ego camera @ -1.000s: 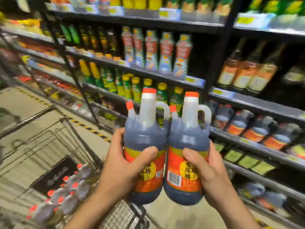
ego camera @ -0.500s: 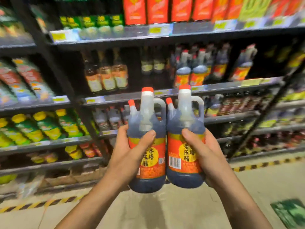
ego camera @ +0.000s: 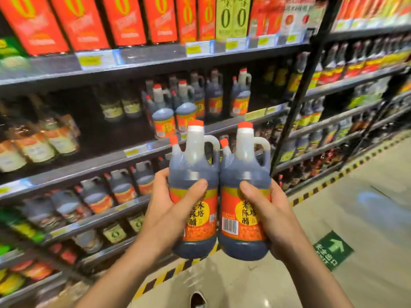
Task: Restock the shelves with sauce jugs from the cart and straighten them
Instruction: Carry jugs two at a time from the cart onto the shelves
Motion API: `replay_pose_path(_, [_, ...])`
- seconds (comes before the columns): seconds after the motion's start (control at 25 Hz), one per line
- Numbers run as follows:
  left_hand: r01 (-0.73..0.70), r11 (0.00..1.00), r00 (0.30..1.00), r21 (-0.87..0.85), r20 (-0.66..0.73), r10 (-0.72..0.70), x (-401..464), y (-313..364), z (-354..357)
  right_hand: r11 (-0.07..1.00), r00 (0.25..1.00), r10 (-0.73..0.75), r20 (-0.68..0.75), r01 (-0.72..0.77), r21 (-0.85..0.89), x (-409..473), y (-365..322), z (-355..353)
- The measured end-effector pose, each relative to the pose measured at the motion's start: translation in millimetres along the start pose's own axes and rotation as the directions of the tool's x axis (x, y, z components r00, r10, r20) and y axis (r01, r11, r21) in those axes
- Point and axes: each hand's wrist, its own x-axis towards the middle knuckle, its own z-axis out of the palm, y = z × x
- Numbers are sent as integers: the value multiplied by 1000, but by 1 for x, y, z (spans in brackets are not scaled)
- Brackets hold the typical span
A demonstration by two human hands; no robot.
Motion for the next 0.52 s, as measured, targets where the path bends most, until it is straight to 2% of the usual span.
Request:
replay_pose_path(0.12, [-5, 1000, 1000, -28, -6, 4, 44, -8, 16, 999, 1000, -4, -17, 3, -37, 43, 0, -11])
replay_pose_path(0.24, [6, 997, 1000, -81, -9, -7, 102, -14, 29, 998, 1000, 4, 25, -2, -66, 104, -3, -16])
replay_pose_path(0.52, [-61, 998, 998, 9, -33, 61, 231, -21, 53, 986, 988, -37, 151, 61, -157, 246, -9, -26])
